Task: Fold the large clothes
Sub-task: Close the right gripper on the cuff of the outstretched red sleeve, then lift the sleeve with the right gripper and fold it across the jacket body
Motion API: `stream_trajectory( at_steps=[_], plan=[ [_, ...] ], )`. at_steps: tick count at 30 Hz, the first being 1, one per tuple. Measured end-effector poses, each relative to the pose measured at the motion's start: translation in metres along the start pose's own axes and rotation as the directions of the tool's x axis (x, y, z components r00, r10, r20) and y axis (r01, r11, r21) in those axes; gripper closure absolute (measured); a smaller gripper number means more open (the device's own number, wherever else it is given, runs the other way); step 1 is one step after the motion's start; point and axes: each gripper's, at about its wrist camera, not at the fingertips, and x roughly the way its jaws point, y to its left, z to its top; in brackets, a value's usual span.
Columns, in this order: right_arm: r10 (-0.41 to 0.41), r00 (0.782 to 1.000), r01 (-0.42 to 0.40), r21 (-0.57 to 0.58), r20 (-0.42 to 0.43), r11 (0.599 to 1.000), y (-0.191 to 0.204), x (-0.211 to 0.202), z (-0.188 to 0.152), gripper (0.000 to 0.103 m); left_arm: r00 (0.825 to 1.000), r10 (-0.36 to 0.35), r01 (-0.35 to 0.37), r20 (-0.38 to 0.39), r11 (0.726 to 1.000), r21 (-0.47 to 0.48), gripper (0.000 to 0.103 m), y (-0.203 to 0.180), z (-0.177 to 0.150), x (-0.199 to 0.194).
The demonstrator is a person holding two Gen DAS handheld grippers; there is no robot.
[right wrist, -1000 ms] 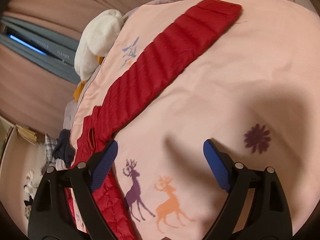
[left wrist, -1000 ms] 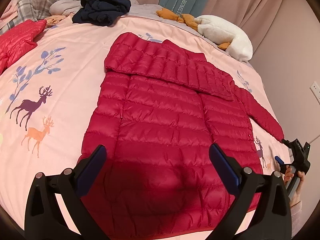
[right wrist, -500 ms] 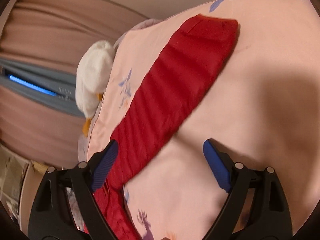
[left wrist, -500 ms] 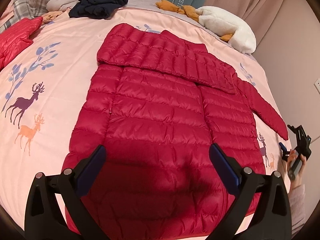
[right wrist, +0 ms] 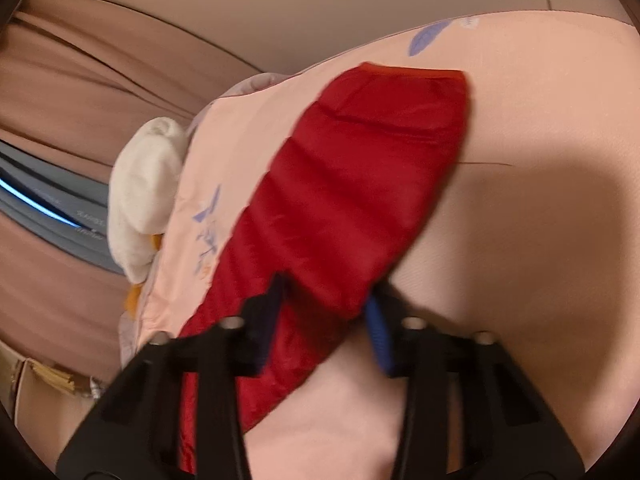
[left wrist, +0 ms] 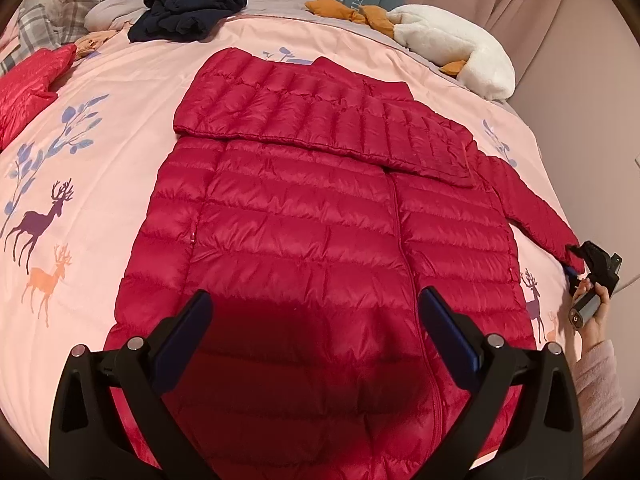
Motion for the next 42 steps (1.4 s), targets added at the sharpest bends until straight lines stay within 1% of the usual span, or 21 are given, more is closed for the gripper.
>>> stream_trajectory(
  at_steps=[3, 8, 10, 13, 16, 18, 22, 25, 27, 30, 32, 35, 37, 39, 40, 41, 42],
  plan=[
    [0.002, 1.000, -0.002, -0.002, 0.004, 1.000, -0.005, 0.000, 0.001, 0.088, 1.000, 0.010, -0.011, 0.006, 1.000, 0.009, 0.001, -0.001, 0.001, 0.000],
    [-0.002, 1.000, 0.002, -0.026, 0.018, 1.000, -0.002, -0.007, 0.000, 0.096, 1.000, 0.010, -0.010, 0.004, 1.000, 0.012, 0.001, -0.002, 0.000, 0.002],
    [-0.003, 0.999, 0.005, -0.054, 0.032, 0.999, 0.005, -0.012, -0.002, 0.098, 1.000, 0.010, -0.010, 0.005, 1.000, 0.016, 0.001, -0.001, -0.001, 0.001],
    [0.012, 0.998, -0.003, -0.133, 0.063, 0.991, 0.025, -0.026, -0.007, 0.099, 1.000, 0.006, -0.006, 0.008, 1.000, 0.017, 0.001, 0.001, -0.002, 0.000],
    [0.047, 0.995, -0.026, -0.231, 0.086, 0.973, 0.053, -0.041, -0.015, 0.099, 1.000, -0.001, 0.001, 0.011, 1.000, 0.006, 0.001, 0.005, -0.002, -0.002],
    [0.084, 0.992, -0.052, -0.309, 0.090, 0.950, 0.075, -0.051, -0.023, 0.099, 1.000, -0.006, 0.006, 0.013, 1.000, -0.001, 0.001, 0.008, -0.003, -0.003],
    [0.138, 0.987, -0.083, -0.455, 0.088, 0.887, 0.119, -0.069, -0.046, 0.099, 1.000, -0.019, 0.019, 0.016, 1.000, -0.012, 0.001, 0.014, -0.007, -0.007],
    [0.184, 0.981, -0.118, -0.560, 0.063, 0.820, 0.153, -0.080, -0.073, 0.099, 0.999, -0.027, 0.027, 0.019, 0.999, -0.023, 0.001, 0.020, -0.008, -0.010],
    [0.210, 0.977, -0.148, -0.605, 0.032, 0.782, 0.169, -0.084, -0.088, 0.099, 0.999, -0.031, 0.032, 0.023, 0.999, -0.032, 0.001, 0.024, -0.009, -0.013],
    [0.237, 0.971, -0.180, -0.679, -0.009, 0.712, 0.193, -0.090, -0.118, 0.099, 0.999, -0.036, 0.037, 0.029, 0.998, -0.046, 0.001, 0.030, -0.011, -0.016],
    [0.243, 0.969, -0.190, -0.734, -0.035, 0.652, 0.208, -0.091, -0.143, 0.099, 0.999, -0.041, 0.043, 0.034, 0.998, -0.054, 0.001, 0.034, -0.011, -0.018],
    [0.238, 0.969, -0.186, -0.818, -0.062, 0.544, 0.229, -0.092, -0.181, 0.099, 0.998, -0.043, 0.046, 0.038, 0.997, -0.069, 0.001, 0.043, -0.012, -0.021],
    [0.233, 0.970, -0.177, -0.869, -0.074, 0.461, 0.236, -0.097, -0.209, 0.099, 0.998, -0.048, 0.051, 0.039, 0.995, -0.082, 0.001, 0.047, -0.013, -0.021],
    [0.223, 0.970, -0.175, -0.916, -0.097, 0.361, 0.246, -0.099, -0.242, 0.098, 0.998, -0.053, 0.056, 0.038, 0.994, -0.095, 0.001, 0.052, -0.015, -0.022],
    [0.219, 0.970, -0.175, -0.927, -0.105, 0.332, 0.249, -0.099, -0.254, 0.098, 0.998, -0.055, 0.059, 0.037, 0.993, -0.102, 0.001, 0.054, -0.015, -0.021],
    [0.210, 0.970, -0.179, -0.942, -0.121, 0.283, 0.251, -0.097, -0.272, 0.098, 0.998, -0.060, 0.063, 0.036, 0.992, -0.108, 0.001, 0.056, -0.016, -0.021],
    [0.201, 0.971, -0.180, -0.952, -0.132, 0.247, 0.252, -0.096, -0.285, 0.098, 0.997, -0.065, 0.069, 0.035, 0.991, -0.113, 0.001, 0.057, -0.017, -0.021]
  ],
)
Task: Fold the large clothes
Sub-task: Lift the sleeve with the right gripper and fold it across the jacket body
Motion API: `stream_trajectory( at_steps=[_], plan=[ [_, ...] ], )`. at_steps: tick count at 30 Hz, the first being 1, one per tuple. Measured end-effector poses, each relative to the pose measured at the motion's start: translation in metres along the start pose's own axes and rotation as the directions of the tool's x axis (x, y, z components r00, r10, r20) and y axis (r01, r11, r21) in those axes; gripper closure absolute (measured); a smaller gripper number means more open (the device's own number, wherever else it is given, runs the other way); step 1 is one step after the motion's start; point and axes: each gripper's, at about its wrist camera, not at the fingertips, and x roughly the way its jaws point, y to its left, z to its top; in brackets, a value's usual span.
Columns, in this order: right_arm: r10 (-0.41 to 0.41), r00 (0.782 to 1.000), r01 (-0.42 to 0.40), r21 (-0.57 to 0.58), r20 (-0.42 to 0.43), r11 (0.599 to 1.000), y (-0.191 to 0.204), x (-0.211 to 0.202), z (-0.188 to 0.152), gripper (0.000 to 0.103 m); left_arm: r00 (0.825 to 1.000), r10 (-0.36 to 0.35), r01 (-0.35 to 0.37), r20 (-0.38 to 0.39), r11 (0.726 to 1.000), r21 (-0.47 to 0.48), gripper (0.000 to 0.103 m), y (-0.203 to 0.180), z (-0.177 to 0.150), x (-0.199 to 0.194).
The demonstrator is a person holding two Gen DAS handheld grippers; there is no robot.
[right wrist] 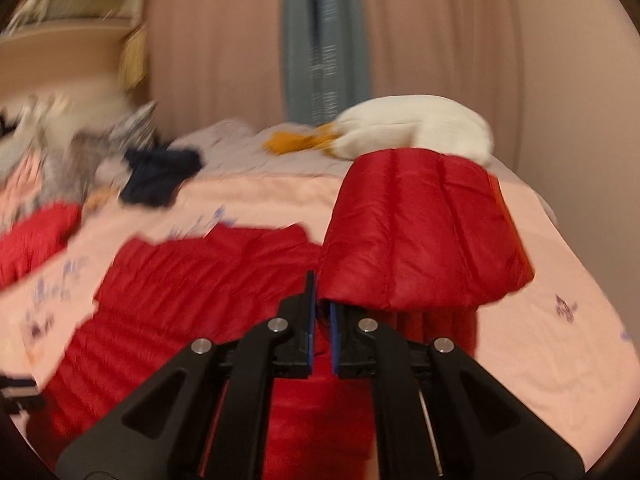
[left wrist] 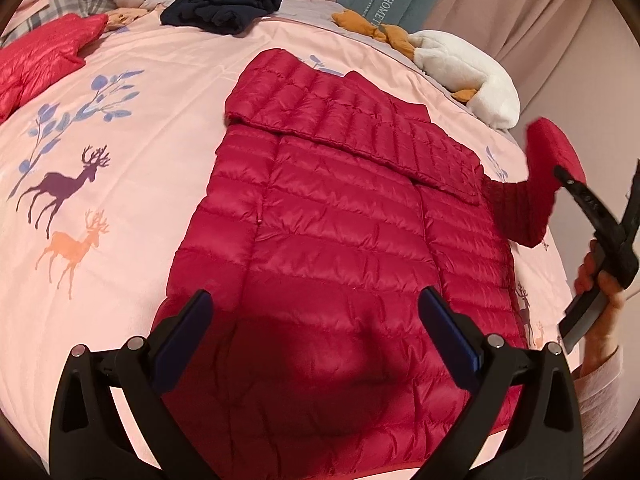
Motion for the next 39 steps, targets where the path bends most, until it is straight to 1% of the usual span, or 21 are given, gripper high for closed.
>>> stream_trajectory(
  at_steps=[3, 6, 8, 11, 12, 17, 20, 23, 27, 29, 31, 34, 37, 39],
  plan=[
    [0.004, 0.999, -0.010, -0.152, -0.041, 0.988, 0.042, 0.012, -0.014, 0.097, 1.000, -0.008, 0.008, 0.000, 1.000, -0.006, 0.001, 0.004, -0.001, -0.001],
    [-0.011, 0.998, -0.007, -0.296, -0.060, 0.955, 0.080, 0.018, -0.026, 0.097, 1.000, -0.010, 0.010, 0.004, 1.000, -0.018, 0.001, 0.009, -0.001, -0.003],
    [-0.018, 0.997, -0.012, -0.380, -0.076, 0.925, 0.100, 0.028, -0.033, 0.097, 1.000, -0.012, 0.012, 0.005, 0.999, -0.030, 0.001, 0.013, -0.001, -0.003],
    [-0.026, 0.995, -0.023, -0.456, -0.099, 0.890, 0.125, 0.038, -0.044, 0.097, 1.000, -0.015, 0.015, 0.003, 0.999, -0.045, 0.001, 0.019, -0.002, -0.004],
    [-0.028, 0.994, -0.025, -0.467, -0.105, 0.884, 0.130, 0.039, -0.047, 0.097, 1.000, -0.014, 0.015, 0.004, 0.999, -0.048, 0.001, 0.020, -0.002, -0.005],
    [-0.021, 0.991, -0.045, -0.479, -0.131, 0.877, 0.142, 0.048, -0.054, 0.097, 0.999, -0.032, 0.032, 0.009, 0.997, -0.074, 0.001, 0.028, -0.003, -0.006],
    [-0.014, 0.990, -0.056, -0.476, -0.141, 0.878, 0.144, 0.049, -0.056, 0.096, 0.998, -0.061, 0.062, 0.007, 0.992, -0.109, 0.001, 0.036, 0.000, -0.005],
    [-0.001, 0.988, -0.072, -0.457, -0.156, 0.887, 0.145, 0.053, -0.057, 0.096, 0.997, -0.079, 0.079, 0.010, 0.986, -0.148, 0.001, 0.043, 0.002, -0.004],
    [0.001, 0.987, -0.075, -0.453, -0.161, 0.888, 0.145, 0.054, -0.058, 0.096, 0.994, -0.111, 0.110, 0.006, 0.975, -0.195, 0.001, 0.050, 0.002, -0.002],
    [0.006, 0.987, -0.079, -0.454, -0.160, 0.888, 0.146, 0.054, -0.059, 0.096, 0.991, -0.135, 0.132, 0.000, 0.967, -0.216, 0.001, 0.052, 0.004, 0.001],
    [0.014, 0.987, -0.084, -0.449, -0.159, 0.889, 0.147, 0.053, -0.058, 0.096, 0.984, -0.179, 0.171, -0.007, 0.954, -0.245, 0.001, 0.053, 0.008, 0.005],
    [0.023, 0.987, -0.094, -0.443, -0.162, 0.892, 0.149, 0.052, -0.060, 0.096, 0.968, -0.253, 0.242, -0.001, 0.927, -0.286, 0.001, 0.052, 0.017, 0.009],
    [0.025, 0.986, -0.097, -0.445, -0.165, 0.890, 0.148, 0.053, -0.062, 0.095, 0.963, -0.269, 0.259, 0.006, 0.924, -0.281, 0.001, 0.043, 0.025, 0.012],
    [0.029, 0.986, -0.101, -0.444, -0.166, 0.891, 0.148, 0.052, -0.062, 0.087, 0.960, -0.281, 0.271, 0.003, 0.924, -0.271, 0.001, 0.037, 0.028, 0.014]
  ],
)
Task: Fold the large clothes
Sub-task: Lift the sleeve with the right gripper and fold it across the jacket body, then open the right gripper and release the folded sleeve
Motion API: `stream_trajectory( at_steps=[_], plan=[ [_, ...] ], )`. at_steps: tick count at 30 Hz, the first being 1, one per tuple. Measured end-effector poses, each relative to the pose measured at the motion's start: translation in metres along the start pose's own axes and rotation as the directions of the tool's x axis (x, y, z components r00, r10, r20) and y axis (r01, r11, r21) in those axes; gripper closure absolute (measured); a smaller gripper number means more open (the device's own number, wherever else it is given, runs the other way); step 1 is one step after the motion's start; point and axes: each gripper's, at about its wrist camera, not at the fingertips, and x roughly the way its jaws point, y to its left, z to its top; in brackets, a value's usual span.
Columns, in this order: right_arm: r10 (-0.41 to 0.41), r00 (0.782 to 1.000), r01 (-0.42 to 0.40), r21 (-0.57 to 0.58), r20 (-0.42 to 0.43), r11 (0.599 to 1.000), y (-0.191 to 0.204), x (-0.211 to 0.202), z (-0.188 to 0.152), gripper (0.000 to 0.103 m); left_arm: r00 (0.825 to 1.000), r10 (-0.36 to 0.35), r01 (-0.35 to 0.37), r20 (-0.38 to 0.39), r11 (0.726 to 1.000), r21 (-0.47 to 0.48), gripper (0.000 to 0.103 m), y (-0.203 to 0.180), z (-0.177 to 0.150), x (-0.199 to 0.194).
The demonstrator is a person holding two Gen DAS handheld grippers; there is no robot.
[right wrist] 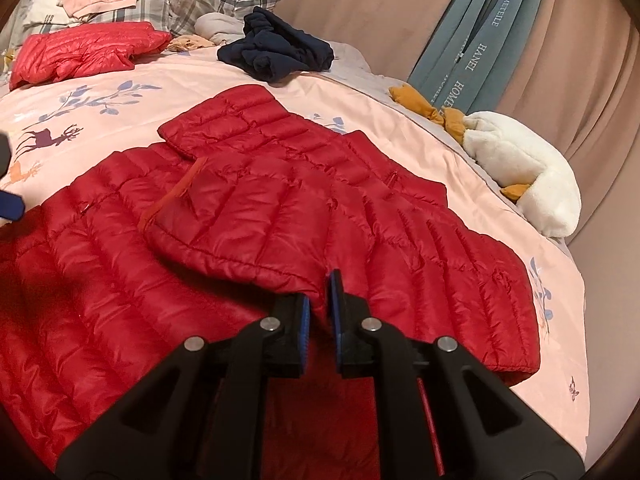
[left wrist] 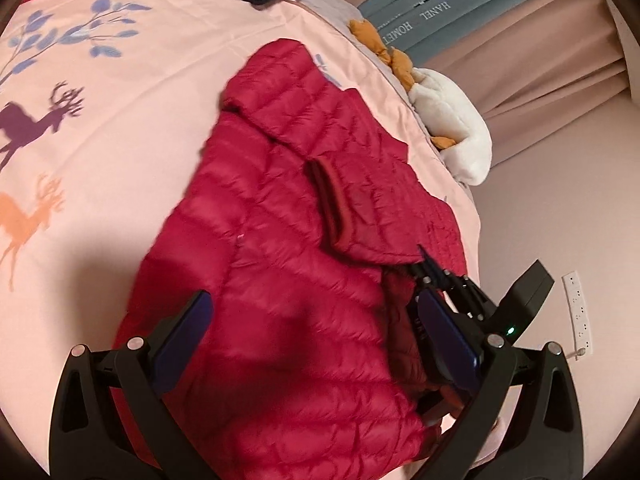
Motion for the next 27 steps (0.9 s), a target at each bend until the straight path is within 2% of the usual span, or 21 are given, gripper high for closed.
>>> stream_trajectory(
  at_steps=[6, 16, 22, 27],
  plan=[
    [0.034, 0.999, -0.034, 0.036, 0.008, 0.999, -0.004, -0.006, -0.002, 0.066, 1.000, 0.007, -0.006, -0.028, 1.000, 0.025, 0.001, -0.012, 0.001, 0.011],
    [0.087, 0.996, -0.088, 0.108, 0.021, 0.990, -0.017, -0.027, -0.012, 0.049, 0.999, 0.012, -0.011, -0.052, 1.000, 0.025, 0.001, -0.014, 0.000, 0.016],
    [0.113, 0.993, -0.118, 0.177, 0.039, 0.977, -0.027, -0.052, -0.021, 0.030, 0.998, 0.025, -0.023, -0.050, 0.999, 0.033, 0.001, -0.015, 0.000, 0.015],
    [0.115, 0.992, -0.125, 0.285, 0.050, 0.950, -0.041, -0.077, -0.034, 0.011, 0.998, 0.044, -0.041, -0.045, 0.997, 0.061, 0.001, -0.019, -0.002, 0.015]
  ],
)
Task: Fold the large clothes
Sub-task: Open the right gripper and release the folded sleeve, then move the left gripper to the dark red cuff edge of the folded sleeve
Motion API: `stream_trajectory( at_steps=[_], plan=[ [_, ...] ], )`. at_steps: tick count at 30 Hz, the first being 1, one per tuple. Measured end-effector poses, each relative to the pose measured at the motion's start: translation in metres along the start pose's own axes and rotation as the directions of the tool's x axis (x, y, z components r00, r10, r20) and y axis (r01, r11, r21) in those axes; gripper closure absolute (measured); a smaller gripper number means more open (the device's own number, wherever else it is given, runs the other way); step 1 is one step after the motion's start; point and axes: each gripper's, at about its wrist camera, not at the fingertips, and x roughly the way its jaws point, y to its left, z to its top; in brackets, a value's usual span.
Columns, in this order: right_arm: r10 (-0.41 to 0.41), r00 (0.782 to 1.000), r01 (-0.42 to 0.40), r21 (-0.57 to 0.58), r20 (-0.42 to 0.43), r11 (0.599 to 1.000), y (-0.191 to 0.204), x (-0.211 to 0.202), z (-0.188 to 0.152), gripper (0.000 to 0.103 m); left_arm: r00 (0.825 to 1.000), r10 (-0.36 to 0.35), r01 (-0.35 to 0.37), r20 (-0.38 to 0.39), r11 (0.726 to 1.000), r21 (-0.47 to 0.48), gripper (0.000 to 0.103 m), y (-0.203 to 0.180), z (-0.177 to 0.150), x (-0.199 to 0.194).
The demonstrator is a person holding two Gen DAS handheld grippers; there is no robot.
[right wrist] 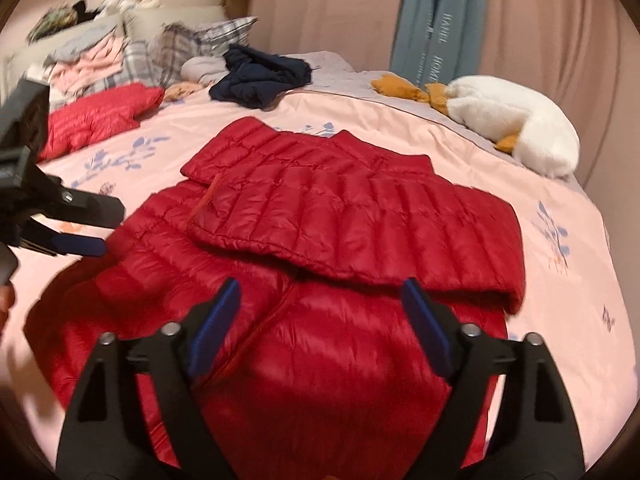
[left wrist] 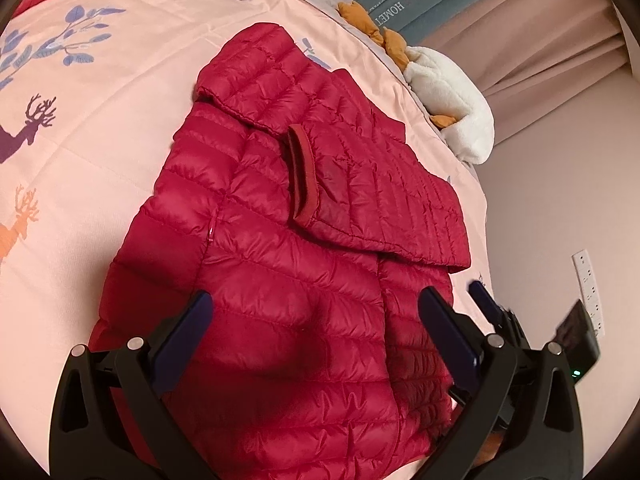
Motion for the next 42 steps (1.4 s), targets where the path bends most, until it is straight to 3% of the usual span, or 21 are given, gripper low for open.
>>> stream_trajectory(
  at_steps=[6, 11, 14, 25, 31, 42],
  plan=[
    [0.080, 0.997, -0.080, 0.207, 0.008, 0.975, -0.027, -0.024, -0.013, 0.003, 1.000, -0.008, 0.009, -0.023, 1.000, 0.025, 0.001, -0.008, -0.001, 0.006],
    [0.251, 0.964, -0.263, 0.411, 0.085, 0.873, -0.058, -0.037, -0.026, 0.002, 0.999, -0.031, 0.032, -0.038, 0.999, 0.040, 0.001, -0.015, -0.001, 0.011],
    [0.281, 0.953, -0.302, 0.475, 0.115, 0.827, -0.073, -0.041, -0.033, 0.002, 0.997, -0.051, 0.053, -0.053, 0.998, 0.046, 0.001, -0.020, 0.000, 0.017],
    [0.235, 0.964, -0.267, 0.519, 0.127, 0.812, -0.094, -0.047, -0.048, 0.002, 0.976, -0.168, 0.167, -0.136, 0.986, -0.023, 0.001, -0.025, 0.011, 0.053],
    [0.237, 0.961, -0.275, 0.532, 0.140, 0.801, -0.101, -0.046, -0.052, 0.002, 0.974, -0.176, 0.169, -0.142, 0.984, -0.064, 0.001, -0.020, 0.017, 0.069],
    [0.208, 0.971, -0.238, 0.522, 0.116, 0.819, -0.105, -0.047, -0.058, 0.002, 0.977, -0.184, 0.175, -0.111, 0.981, -0.088, 0.001, -0.014, 0.033, 0.082]
  ],
)
